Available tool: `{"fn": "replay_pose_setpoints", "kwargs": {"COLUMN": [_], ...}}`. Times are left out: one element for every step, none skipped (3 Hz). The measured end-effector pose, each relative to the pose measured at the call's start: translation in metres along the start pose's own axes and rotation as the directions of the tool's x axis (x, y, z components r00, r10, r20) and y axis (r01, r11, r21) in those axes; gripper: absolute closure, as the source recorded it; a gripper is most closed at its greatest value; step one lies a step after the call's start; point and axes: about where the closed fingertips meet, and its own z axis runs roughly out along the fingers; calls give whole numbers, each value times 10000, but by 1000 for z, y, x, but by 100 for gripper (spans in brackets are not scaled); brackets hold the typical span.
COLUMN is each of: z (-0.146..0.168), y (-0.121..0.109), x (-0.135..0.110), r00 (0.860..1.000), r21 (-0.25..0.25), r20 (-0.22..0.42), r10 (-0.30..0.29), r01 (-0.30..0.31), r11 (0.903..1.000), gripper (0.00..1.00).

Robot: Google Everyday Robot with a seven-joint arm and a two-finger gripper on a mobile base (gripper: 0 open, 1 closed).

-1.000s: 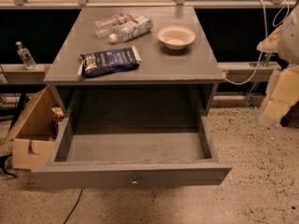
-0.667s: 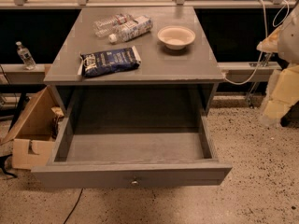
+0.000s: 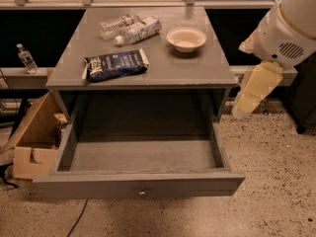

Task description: Place blue chip bag into top drawer

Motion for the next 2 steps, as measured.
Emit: {"fn": "replay_pose_setpoints", "kwargs": {"z": [2, 18], "y": [-3, -25], "x": [-4, -29], "r00": [10000, 9980], "r21": [38, 295], "r20": [84, 637], "r10": [2, 10], "r01": [-3, -29], "r11": [10000, 9996], "gripper": [0, 0]}}
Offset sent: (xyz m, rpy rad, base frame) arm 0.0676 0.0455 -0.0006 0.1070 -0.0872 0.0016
